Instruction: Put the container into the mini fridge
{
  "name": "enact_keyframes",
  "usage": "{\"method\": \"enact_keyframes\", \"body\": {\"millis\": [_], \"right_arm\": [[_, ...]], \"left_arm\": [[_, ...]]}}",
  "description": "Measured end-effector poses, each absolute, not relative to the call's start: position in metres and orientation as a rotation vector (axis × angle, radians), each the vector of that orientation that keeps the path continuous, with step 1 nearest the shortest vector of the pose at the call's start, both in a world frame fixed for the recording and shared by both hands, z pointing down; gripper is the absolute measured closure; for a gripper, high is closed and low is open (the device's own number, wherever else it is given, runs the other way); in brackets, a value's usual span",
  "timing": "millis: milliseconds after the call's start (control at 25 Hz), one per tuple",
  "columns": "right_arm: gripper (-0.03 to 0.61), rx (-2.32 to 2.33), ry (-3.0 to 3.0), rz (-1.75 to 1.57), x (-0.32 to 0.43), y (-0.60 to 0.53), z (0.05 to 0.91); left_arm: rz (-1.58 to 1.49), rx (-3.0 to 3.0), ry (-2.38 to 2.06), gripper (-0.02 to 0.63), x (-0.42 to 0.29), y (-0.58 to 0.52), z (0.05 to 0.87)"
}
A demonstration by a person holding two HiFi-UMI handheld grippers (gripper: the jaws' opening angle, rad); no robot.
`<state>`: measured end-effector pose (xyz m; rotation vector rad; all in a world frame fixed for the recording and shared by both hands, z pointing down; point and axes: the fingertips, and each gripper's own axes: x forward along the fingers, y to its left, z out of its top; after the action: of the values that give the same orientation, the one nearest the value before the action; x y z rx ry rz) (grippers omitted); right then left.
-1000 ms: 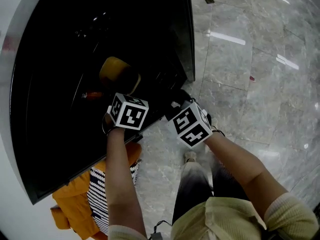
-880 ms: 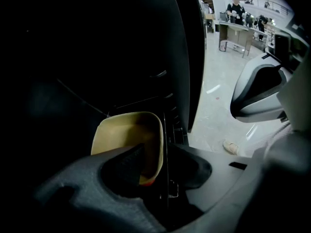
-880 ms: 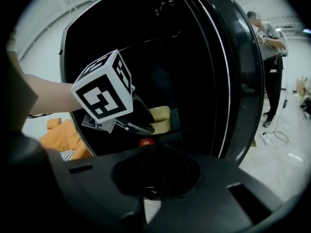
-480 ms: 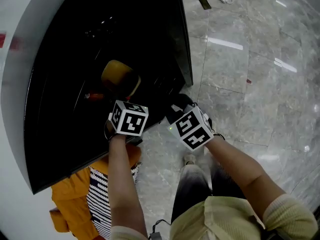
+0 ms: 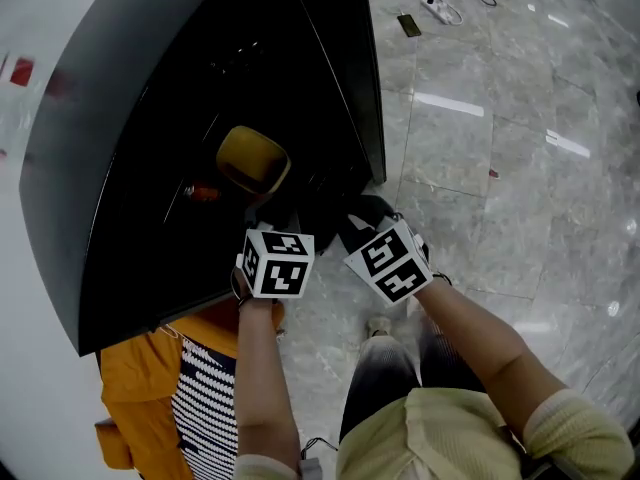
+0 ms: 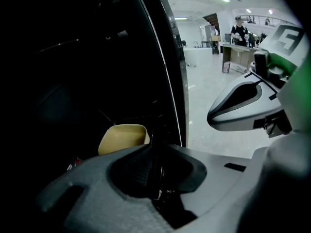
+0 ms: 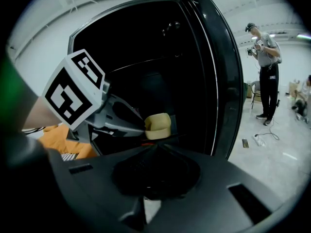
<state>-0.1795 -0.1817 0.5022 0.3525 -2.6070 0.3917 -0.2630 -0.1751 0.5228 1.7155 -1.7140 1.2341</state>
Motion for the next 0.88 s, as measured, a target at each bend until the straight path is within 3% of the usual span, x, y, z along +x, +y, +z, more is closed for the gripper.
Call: {"method": "enact_keyframes", "body": {"millis": [200,560,880], "right_arm": [[0.548,0.388,-2.617,0.402,-0.169,-0.179,0.486],[0.548,0.431,-2.634,0.419,-0.159,-0.165,0.464],[0.548,0.469,-2.637,0.404,-0.142,-0.155,0.446]], "left_arm": [[1.11,1.717,-1.778,0.58,-0.244,-0.159,0.507],[0.662,1.728,-1.781,0.591,-0.213,-0.139,0.474],[0.543,1.698,-1.848,0.591,-0.205,-0.106,0.447]]}}
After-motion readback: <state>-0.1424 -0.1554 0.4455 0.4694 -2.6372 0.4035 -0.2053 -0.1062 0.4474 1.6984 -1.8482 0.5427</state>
